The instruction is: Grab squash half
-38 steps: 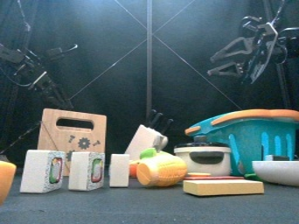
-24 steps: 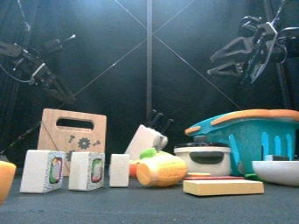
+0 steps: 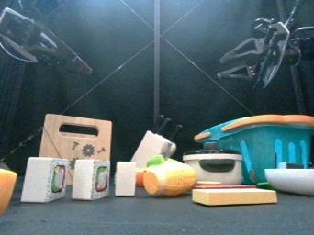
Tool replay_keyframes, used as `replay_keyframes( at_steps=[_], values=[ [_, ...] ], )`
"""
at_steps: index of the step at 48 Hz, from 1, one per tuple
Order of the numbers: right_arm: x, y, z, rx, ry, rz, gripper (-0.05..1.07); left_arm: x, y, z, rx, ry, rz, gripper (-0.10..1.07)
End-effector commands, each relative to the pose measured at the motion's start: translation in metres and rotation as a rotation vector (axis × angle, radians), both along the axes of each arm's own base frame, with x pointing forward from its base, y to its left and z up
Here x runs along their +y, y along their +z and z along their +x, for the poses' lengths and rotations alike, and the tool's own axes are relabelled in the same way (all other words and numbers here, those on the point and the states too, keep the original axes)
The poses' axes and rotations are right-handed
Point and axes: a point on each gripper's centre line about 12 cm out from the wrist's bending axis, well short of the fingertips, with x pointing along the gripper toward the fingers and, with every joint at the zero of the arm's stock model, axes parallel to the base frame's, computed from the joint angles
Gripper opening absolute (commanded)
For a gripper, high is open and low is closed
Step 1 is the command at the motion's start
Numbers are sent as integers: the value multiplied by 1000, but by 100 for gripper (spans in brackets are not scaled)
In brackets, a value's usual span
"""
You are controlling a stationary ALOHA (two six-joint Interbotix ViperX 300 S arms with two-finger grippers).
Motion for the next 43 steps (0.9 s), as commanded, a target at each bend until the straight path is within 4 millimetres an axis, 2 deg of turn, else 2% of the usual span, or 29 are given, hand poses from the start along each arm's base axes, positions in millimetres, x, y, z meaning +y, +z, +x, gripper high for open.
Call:
replay_keyframes(
  at_steps=[1, 9, 17, 33, 43],
  values=[
    [-1, 6, 2, -23, -6, 11, 85, -17, 3, 14, 22, -47, -49, 103],
    [-1, 6, 2, -21, -7, 16, 85, -41, -15, 29, 174, -79, -149, 103],
    [1, 6, 2, -24, 0, 32, 85, -78, -30, 41, 336, -147, -207, 103],
    [13, -1, 4, -19, 30, 113, 85, -146, -55, 63, 490, -306, -142, 103],
    [18, -6, 4, 8, 43, 126, 85, -177, -69, 77, 567, -367, -79, 103]
  ],
)
